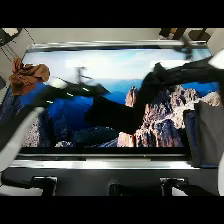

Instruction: Fold the shirts.

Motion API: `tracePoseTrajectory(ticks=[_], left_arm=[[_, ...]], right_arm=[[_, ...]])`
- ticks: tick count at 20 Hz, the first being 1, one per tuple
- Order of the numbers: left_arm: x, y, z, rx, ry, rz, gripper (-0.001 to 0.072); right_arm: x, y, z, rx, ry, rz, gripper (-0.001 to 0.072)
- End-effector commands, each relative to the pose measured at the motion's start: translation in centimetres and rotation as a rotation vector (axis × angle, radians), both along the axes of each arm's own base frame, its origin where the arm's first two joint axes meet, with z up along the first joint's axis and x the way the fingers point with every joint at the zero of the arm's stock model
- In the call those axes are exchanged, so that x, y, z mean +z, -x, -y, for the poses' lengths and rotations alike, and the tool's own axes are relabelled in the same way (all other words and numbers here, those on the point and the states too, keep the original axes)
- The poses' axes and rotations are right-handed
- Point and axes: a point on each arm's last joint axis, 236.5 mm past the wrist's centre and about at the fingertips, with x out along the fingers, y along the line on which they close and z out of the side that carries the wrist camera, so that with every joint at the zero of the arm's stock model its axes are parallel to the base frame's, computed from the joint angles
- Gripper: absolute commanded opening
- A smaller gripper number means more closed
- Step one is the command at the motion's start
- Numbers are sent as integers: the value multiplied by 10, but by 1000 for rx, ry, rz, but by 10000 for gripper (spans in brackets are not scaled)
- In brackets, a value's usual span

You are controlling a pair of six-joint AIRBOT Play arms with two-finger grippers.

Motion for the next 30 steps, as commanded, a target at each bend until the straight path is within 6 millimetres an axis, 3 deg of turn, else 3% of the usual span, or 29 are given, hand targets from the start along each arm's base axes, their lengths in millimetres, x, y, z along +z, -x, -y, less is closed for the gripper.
tracePoseTrajectory(ticks=[1, 3, 5, 8, 9, 10, 11, 12, 14, 15, 17, 18, 20, 22, 24, 27, 30], left_arm=[[73, -21, -143, 256, -183, 185, 22], [118, -13, -192, 359, -186, 265, 22], [147, 4, -219, 407, -195, 310, 22], [168, 25, -225, 406, -205, 341, 23], [170, 29, -221, 396, -205, 346, 23], [170, 31, -217, 383, -205, 345, 23], [169, 32, -212, 370, -203, 342, 22], [168, 33, -209, 363, -202, 340, 23], [164, 33, -205, 352, -201, 332, 23], [162, 33, -205, 352, -201, 326, 23], [157, 33, -205, 351, -202, 315, 23], [154, 33, -205, 350, -202, 307, 23], [146, 34, -205, 349, -202, 290, 23], [141, 34, -205, 347, -203, 277, 24], [138, 35, -205, 347, -202, 271, 24], [138, 35, -205, 347, -202, 271, 24], [139, 35, -205, 347, -202, 271, 23]], right_arm=[[-42, -22, -80, 73, -68, -30, 49], [-76, -27, -124, 99, -103, -81, 49], [-108, -31, -158, 102, -144, -137, 50], [-144, -30, -188, 94, -199, -229, 50], [-155, -32, -192, 86, -196, -239, 93], [-162, -36, -195, 68, -196, -242, 288], [-163, -38, -195, 59, -200, -239, 573], [-159, -42, -190, 54, -200, -224, 690], [-145, -53, -163, 33, -185, -190, 689], [-137, -59, -141, 21, -158, -170, 689], [-126, -64, -76, -5, -51, -147, 690], [-129, -58, -34, -12, 39, -166, 689], [-147, -28, 46, -29, 214, -303, 671], [-178, 10, 89, -39, 297, -456, 671], [-213, 30, 86, -70, 258, -536, 671], [-252, 34, 37, -104, 120, -537, 670], [-280, 39, 10, -84, 130, -546, 669]])
